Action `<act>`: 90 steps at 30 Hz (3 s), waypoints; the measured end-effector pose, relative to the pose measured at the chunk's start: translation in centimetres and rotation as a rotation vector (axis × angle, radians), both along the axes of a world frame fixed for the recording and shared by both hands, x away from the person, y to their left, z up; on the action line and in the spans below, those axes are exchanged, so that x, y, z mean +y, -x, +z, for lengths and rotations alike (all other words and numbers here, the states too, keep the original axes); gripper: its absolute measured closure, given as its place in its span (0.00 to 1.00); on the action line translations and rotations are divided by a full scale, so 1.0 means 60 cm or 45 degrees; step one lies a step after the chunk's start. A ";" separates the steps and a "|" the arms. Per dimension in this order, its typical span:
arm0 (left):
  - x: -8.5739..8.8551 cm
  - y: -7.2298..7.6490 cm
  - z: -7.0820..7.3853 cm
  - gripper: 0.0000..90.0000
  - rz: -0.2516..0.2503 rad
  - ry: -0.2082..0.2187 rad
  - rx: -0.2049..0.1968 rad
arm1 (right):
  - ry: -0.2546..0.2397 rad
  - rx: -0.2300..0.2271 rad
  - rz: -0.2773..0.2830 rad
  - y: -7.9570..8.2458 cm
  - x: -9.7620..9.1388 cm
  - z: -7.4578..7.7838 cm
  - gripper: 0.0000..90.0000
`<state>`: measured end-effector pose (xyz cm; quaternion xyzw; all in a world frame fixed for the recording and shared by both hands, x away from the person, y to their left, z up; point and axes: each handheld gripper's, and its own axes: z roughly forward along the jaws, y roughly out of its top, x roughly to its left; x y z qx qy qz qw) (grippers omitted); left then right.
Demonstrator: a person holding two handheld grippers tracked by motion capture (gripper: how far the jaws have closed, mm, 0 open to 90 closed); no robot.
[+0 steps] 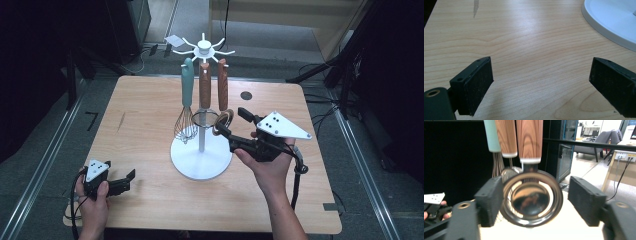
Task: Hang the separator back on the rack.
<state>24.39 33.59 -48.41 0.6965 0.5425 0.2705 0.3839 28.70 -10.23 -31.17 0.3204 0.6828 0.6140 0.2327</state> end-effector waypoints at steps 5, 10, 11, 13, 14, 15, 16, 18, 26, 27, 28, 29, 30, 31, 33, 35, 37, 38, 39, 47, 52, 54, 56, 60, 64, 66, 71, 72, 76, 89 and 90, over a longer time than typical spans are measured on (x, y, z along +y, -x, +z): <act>0.000 -0.001 0.000 0.01 -0.011 0.002 -0.001 | -0.024 0.006 -0.025 0.000 -0.005 -0.020 0.16; 0.002 0.000 0.000 0.00 -0.011 0.017 -0.002 | -0.030 0.061 -0.065 0.000 -0.007 -0.046 0.17; 0.002 0.000 0.000 0.00 -0.010 0.015 -0.004 | -0.028 0.072 -0.065 0.000 -0.008 -0.051 0.17; 0.001 0.001 0.000 0.00 -0.013 0.009 -0.001 | -0.021 0.076 -0.070 0.001 -0.010 -0.061 0.17; 0.001 0.001 0.000 0.00 -0.017 0.006 -0.003 | -0.021 0.078 -0.071 0.001 -0.011 -0.065 0.17; 0.000 0.001 0.000 0.00 -0.017 0.008 -0.003 | -0.020 0.084 -0.080 0.003 -0.013 -0.071 0.17; 0.000 0.002 0.000 0.00 -0.016 0.008 -0.002 | -0.019 0.089 -0.089 0.004 -0.015 -0.076 0.17; 0.000 0.002 0.000 0.00 -0.016 0.009 -0.002 | -0.020 0.098 -0.093 0.005 -0.020 -0.086 0.17; 0.000 0.002 0.000 0.00 -0.012 0.003 -0.001 | 0.005 0.133 -0.119 0.008 -0.040 -0.118 0.17; -0.001 0.002 0.000 0.00 -0.011 0.003 -0.002 | 0.004 0.142 -0.119 0.008 -0.043 -0.124 0.17; 0.000 0.002 0.000 0.00 -0.013 0.002 -0.002 | 0.007 0.146 -0.123 0.008 -0.046 -0.130 0.17; 0.000 0.002 0.000 0.00 -0.012 0.004 -0.003 | 0.017 0.158 -0.133 0.008 -0.048 -0.137 0.17; 0.000 0.002 0.000 0.00 -0.013 0.001 -0.002 | 0.025 0.166 -0.141 0.008 -0.050 -0.143 0.17; 0.000 0.002 0.000 0.00 -0.014 0.000 -0.002 | 0.030 0.172 -0.145 0.008 -0.052 -0.150 0.17; -0.001 0.002 0.000 0.00 -0.013 -0.002 -0.002 | 0.030 0.186 -0.159 0.009 -0.057 -0.163 0.17; -0.001 0.002 0.000 0.00 -0.011 -0.001 -0.002 | 0.031 0.201 -0.170 0.009 -0.062 -0.173 0.18; -0.001 0.002 0.000 0.00 -0.011 -0.001 -0.002 | 0.035 0.205 -0.185 0.010 -0.068 -0.182 0.18; -0.001 0.002 0.000 0.00 -0.011 -0.002 -0.002 | 0.035 0.211 -0.194 0.010 -0.072 -0.186 0.18; -0.001 0.002 0.000 0.00 -0.010 -0.002 -0.002 | 0.040 0.212 -0.198 0.010 -0.075 -0.188 0.19; -0.001 0.002 0.000 0.00 -0.010 -0.003 -0.005 | 0.068 0.234 -0.246 0.017 -0.102 -0.215 0.20; -0.001 0.002 0.000 0.00 -0.016 -0.006 0.001 | 0.084 0.259 -0.297 0.023 -0.123 -0.235 0.22; 0.000 0.002 0.000 0.00 -0.015 0.001 0.002 | 0.095 0.263 -0.312 0.025 -0.132 -0.243 0.22; 0.000 0.002 0.000 0.00 -0.014 0.002 -0.001 | 0.100 0.267 -0.320 0.027 -0.139 -0.250 0.22; 0.000 0.003 0.000 0.00 -0.013 -0.004 0.000 | 0.104 0.278 -0.339 0.030 -0.151 -0.258 0.21; 0.001 0.003 0.000 0.00 -0.015 0.000 0.001 | 0.115 0.293 -0.357 0.031 -0.163 -0.268 0.21; 0.001 0.003 0.000 0.00 -0.018 -0.001 0.000 | 0.124 0.300 -0.365 0.031 -0.170 -0.275 0.21; 0.002 0.004 0.000 0.00 -0.023 0.001 -0.003 | 0.148 0.314 -0.411 0.028 -0.190 -0.291 0.20; 0.002 0.004 0.000 0.00 -0.021 0.002 -0.004 | 0.147 0.322 -0.421 0.028 -0.193 -0.293 0.20; 0.004 0.004 0.000 0.00 -0.017 0.016 -0.005 | 0.146 0.341 -0.456 0.022 -0.210 -0.306 0.21; 0.007 0.005 0.000 0.00 -0.015 0.035 -0.009 | 0.147 0.369 -0.542 0.036 -0.260 -0.322 0.23; 0.007 0.005 0.000 0.00 -0.016 0.034 -0.008 | 0.152 0.372 -0.546 0.038 -0.265 -0.323 0.23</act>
